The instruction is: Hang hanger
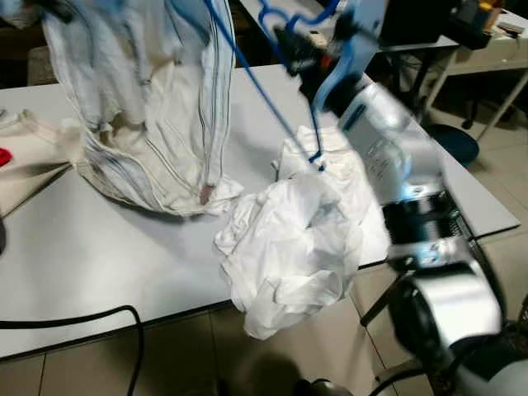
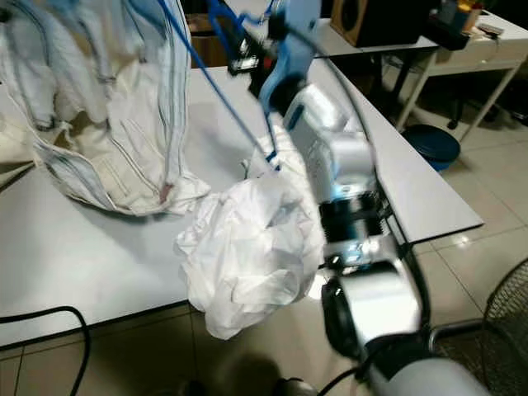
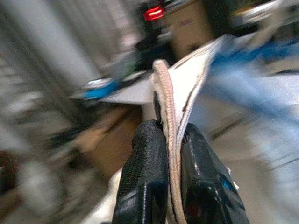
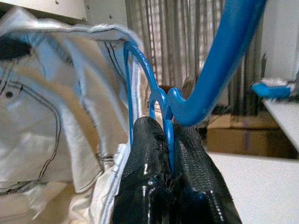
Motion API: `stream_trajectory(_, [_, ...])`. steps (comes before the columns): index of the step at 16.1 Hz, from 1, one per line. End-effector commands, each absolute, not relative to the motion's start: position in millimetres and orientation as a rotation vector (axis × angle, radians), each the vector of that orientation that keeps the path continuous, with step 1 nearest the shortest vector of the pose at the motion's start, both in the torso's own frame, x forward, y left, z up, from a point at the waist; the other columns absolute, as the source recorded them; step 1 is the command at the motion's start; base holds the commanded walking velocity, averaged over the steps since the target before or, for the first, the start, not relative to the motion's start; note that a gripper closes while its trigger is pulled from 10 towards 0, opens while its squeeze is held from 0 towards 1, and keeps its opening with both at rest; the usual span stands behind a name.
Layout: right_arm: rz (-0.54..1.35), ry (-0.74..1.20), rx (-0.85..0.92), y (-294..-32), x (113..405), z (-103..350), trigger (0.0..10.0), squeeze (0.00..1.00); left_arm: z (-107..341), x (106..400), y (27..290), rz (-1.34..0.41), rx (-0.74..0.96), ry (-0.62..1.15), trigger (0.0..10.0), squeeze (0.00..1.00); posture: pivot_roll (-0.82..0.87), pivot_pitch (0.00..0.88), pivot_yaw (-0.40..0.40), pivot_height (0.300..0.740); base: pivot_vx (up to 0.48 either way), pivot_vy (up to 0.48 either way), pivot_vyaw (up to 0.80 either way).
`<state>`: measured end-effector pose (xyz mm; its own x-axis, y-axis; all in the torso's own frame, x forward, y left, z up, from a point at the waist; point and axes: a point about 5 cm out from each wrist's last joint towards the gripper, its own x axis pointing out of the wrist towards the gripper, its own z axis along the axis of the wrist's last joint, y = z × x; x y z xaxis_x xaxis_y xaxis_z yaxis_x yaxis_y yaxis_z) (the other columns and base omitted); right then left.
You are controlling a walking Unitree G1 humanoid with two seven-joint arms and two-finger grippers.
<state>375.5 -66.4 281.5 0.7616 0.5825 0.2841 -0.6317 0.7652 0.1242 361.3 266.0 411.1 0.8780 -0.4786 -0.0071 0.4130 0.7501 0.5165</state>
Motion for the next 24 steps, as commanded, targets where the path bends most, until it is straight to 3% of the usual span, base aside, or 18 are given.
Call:
stream_trajectory(1, [0.630,-0.214,0.232,-71.3,377.6,272.6,10.0,0.00,418.2,356.5,251.1,-0.592,0.496,-0.160,0.0,0.00,-0.03,0.000,-0.001,0.740,0.000,0.000,0.00])
stream_trajectory(3, [0.564,-0.143,0.251,-77.0,381.3,254.6,10.0,0.00,395.3,358.3,235.2,-0.696,0.479,-0.062,0.0,0.00,-0.03,0.000,0.007,0.740,0.000,0.000,0.00])
stream_trajectory(5, [0.468,0.060,0.223,-87.8,378.1,207.2,10.0,0.00,328.1,379.3,218.1,-0.611,0.499,0.050,0.0,0.00,-0.03,0.000,0.011,0.740,0.000,0.000,0.00])
stream_trajectory(8, [0.551,0.190,0.221,-81.8,353.8,173.8,10.0,0.00,295.6,387.3,208.2,-0.461,0.495,-0.027,0.0,0.00,-0.05,0.000,0.028,0.740,0.000,0.000,0.00])
stream_trajectory(12, [0.566,0.328,0.246,-77.5,330.3,141.5,10.0,0.00,280.7,378.2,205.4,-0.479,0.432,-0.010,0.0,0.00,-0.06,0.000,0.024,0.740,0.000,0.000,0.00])
stream_trajectory(14, [0.518,0.275,0.251,-85.1,346.0,155.2,10.0,0.00,291.6,371.4,216.5,-0.548,0.422,0.015,0.0,0.00,-0.06,0.000,0.022,0.740,0.000,0.000,0.00])
stream_trajectory(17, [0.574,0.082,0.178,-83.0,364.0,205.6,10.0,0.00,336.0,365.4,246.0,-0.466,0.396,-0.090,0.0,0.00,-0.05,0.000,0.016,0.740,0.000,0.000,0.00])
stream_trajectory(19, [0.655,-0.232,0.298,-74.6,368.7,285.9,10.0,0.00,395.3,347.8,265.6,-0.441,0.272,-0.274,0.0,0.00,-0.02,0.000,-0.007,0.740,0.000,0.000,0.00])
stream_trajectory(21, [0.689,-0.347,0.456,-75.3,366.8,317.7,10.0,0.00,414.0,332.1,256.1,-0.553,0.185,-0.332,0.0,0.00,-0.01,0.000,-0.016,0.740,0.000,0.000,0.00])
stream_trajectory(24, [0.582,-0.092,0.413,-73.6,382.5,256.2,10.0,0.00,383.3,322.2,197.1,-0.861,0.053,-0.219,0.2,0.00,0.00,0.000,-0.026,0.740,0.000,0.000,0.00])
